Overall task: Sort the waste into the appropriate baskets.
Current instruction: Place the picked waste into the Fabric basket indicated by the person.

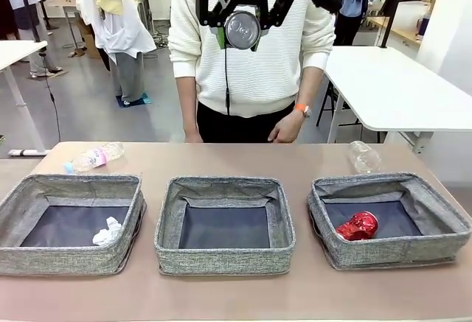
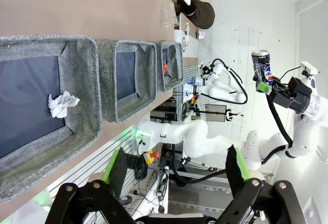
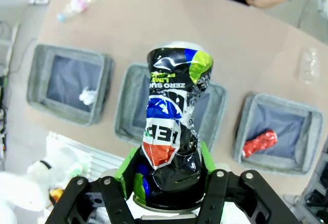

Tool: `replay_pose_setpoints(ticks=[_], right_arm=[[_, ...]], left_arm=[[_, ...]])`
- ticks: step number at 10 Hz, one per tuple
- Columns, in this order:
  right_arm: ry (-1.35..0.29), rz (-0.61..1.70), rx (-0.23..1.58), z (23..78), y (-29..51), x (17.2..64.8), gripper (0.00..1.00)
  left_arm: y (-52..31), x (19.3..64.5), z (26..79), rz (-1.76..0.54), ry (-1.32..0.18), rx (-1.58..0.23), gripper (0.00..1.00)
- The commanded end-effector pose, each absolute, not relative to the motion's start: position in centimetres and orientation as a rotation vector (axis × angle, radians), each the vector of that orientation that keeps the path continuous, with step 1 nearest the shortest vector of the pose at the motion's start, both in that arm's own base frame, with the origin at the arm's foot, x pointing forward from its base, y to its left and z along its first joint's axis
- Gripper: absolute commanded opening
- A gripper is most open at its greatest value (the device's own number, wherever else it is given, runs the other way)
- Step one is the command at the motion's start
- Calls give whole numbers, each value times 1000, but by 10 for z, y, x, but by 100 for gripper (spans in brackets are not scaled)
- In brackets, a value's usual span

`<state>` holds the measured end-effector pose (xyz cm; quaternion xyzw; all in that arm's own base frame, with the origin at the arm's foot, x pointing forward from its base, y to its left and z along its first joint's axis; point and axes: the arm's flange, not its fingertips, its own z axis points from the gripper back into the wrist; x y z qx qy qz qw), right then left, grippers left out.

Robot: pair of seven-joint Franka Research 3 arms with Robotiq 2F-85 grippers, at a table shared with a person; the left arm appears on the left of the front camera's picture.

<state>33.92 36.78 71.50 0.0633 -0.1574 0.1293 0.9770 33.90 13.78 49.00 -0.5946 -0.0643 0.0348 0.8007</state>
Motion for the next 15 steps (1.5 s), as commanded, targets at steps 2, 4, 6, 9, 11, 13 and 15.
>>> replay_pose_setpoints(ticks=[2,4,6,9,11,13,15], right_arm=[[-320,260,132,718,367,336,52],[-320,260,132,718,367,336,52],[-320,260,132,718,367,336,52],[-320,260,132,718,367,336,52],[-294,302,89,708,356,339,52],[-219,418,245,687,294,338,52],[-147,393,201,643,191,333,52]], left_arm=[[138,339,493,82,-146,-1289,100],[138,339,493,82,-146,-1289,100],[138,339,493,82,-146,-1289,100],[138,339,493,82,-146,-1289,100],[138,339,493,82,-146,-1289,100],[138,339,493,82,-146,-1289,100],[138,339,493,82,-146,-1289,100]])
